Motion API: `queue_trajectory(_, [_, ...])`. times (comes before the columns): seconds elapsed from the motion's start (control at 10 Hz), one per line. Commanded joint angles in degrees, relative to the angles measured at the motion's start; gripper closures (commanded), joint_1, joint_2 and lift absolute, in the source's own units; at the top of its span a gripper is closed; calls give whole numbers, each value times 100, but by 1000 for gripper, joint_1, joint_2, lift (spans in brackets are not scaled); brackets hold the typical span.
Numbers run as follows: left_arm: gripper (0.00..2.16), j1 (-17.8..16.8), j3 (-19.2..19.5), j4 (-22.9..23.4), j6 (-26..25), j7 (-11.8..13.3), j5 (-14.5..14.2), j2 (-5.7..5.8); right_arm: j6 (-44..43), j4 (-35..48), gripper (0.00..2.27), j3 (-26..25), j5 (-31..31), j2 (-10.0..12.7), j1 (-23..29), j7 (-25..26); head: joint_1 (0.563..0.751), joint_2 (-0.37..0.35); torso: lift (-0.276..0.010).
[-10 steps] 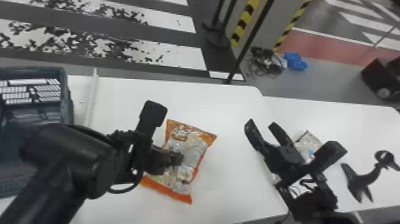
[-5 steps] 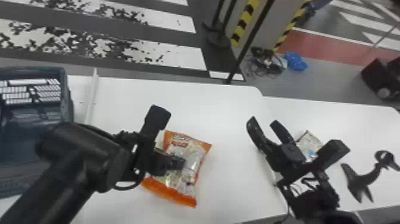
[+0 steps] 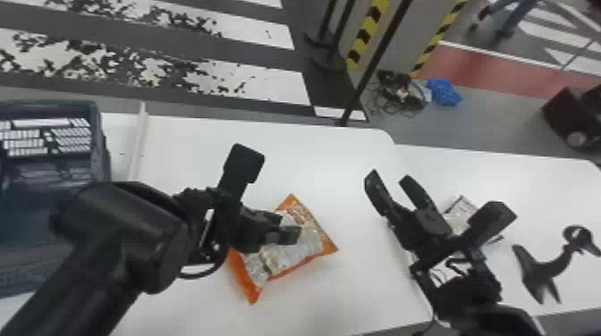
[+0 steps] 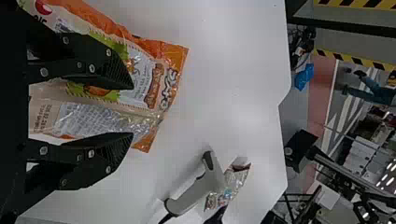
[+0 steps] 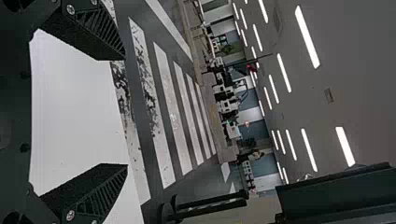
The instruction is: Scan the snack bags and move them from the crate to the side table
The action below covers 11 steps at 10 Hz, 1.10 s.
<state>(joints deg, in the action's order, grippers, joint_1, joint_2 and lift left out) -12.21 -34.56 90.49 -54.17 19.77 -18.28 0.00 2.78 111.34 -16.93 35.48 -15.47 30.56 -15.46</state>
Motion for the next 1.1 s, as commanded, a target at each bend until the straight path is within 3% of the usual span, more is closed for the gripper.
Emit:
queue_trajectory(0.0, [70, 395, 345, 698, -46, 10, -88, -15, 17, -25, 110, 76, -41, 9, -68, -1, 695, -350, -87])
queue_trajectory(0.3, [70, 1107, 1145, 2025, -11, -359, -36, -15, 17, -78, 110, 137, -94, 17, -121, -1, 695, -350, -87])
queue_trajectory(0.5, [70, 1599, 1637, 2807, 130, -667, 272, 290, 17, -78, 110, 146, -112, 17, -121, -9, 695, -350, -87])
queue_trajectory(0.6, [70, 1915, 2050, 3141, 253, -693, 281, 413, 17, -95, 110, 181, -147, 26, -121, -18, 695, -350, -87])
queue_trajectory(0.8, [70, 2662, 2894, 3704, 640, -693, 237, 431, 17, -130, 110, 295, -191, 70, -138, -53, 695, -350, -87])
queue_trajectory(0.9, [70, 2926, 3149, 3932, 727, -702, 219, 492, 17, -139, 110, 348, -217, 97, -138, -62, 695, -348, -87])
queue_trajectory(1.0, [70, 3278, 3421, 4222, 956, -773, 202, 554, 17, -157, 110, 401, -261, 123, -138, -71, 695, -301, -87])
